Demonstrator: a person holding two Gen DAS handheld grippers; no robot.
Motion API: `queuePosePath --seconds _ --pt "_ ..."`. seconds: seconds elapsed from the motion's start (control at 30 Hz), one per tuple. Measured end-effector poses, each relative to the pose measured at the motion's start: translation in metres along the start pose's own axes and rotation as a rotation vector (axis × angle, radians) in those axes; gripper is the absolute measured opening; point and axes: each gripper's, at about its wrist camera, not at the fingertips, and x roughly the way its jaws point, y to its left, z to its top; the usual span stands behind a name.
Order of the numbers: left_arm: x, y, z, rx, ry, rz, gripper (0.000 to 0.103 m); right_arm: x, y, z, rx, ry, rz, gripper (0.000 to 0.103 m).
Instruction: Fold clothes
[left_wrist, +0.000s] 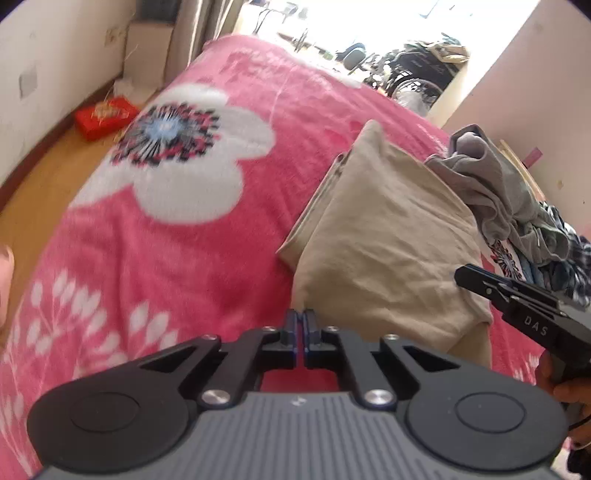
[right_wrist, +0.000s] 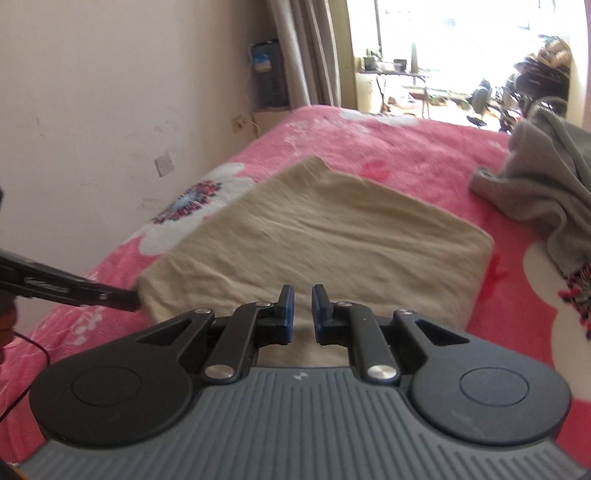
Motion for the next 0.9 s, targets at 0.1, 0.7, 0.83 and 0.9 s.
queuePosePath --seconds 0.1,0.7,0.83,0.9 --pt "0.005 0.005 -0.008 -0.005 0.04 0.042 0.0 0.002 -0.005 -0.002 0.019 0.01 -0.012 0.01" --pt "0.049 -0.081 0.034 0.293 -0.052 0.105 0.039 -0.037 -0.013 -0.037 0.136 0.15 -0.192 0.01" --pt "0.047 -0.078 0.034 0.271 -0.047 0.105 0.04 -0.065 0.001 -0.021 0.071 0.047 -0.128 0.011" --pt "0.049 -0.082 0.036 0.273 -0.04 0.116 0.04 -0.054 0.013 -0.013 0.033 0.036 -0.08 0.011"
